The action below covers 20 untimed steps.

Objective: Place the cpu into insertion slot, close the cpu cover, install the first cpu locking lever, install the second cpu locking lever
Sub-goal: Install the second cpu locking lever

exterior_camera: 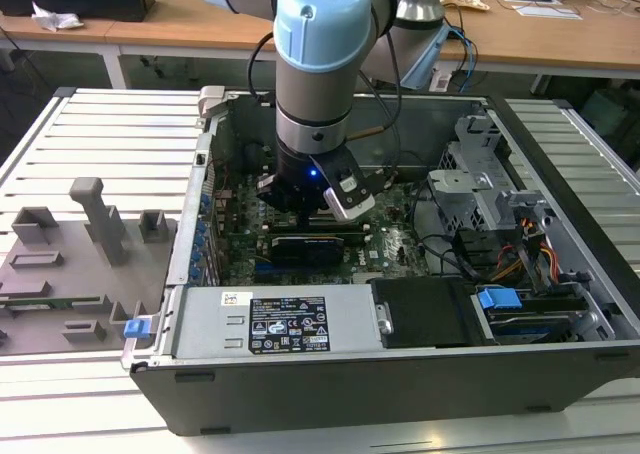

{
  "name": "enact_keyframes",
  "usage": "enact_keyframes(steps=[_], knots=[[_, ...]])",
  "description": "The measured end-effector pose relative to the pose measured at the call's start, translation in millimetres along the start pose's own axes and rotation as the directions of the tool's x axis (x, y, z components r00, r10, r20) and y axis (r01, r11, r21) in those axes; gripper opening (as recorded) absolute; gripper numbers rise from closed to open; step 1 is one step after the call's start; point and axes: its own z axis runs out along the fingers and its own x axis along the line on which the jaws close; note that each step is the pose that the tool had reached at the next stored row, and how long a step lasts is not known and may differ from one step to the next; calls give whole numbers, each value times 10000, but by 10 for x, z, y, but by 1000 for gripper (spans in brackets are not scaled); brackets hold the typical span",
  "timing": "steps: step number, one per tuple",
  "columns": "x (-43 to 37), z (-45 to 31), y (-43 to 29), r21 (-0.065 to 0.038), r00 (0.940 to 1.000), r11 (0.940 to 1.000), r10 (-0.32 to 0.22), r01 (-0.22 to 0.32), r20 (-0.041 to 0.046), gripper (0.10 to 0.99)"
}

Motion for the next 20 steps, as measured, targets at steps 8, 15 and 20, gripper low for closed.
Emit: enact_keyframes(steps=[8, 15, 20], knots=[[50, 8, -21, -225, 10000, 9997, -3, 4, 17, 106], [60, 64, -41, -446, 10000, 9990, -11, 13, 35, 106], [90, 87, -43, -688, 10000, 9976, -26, 30, 66, 106]])
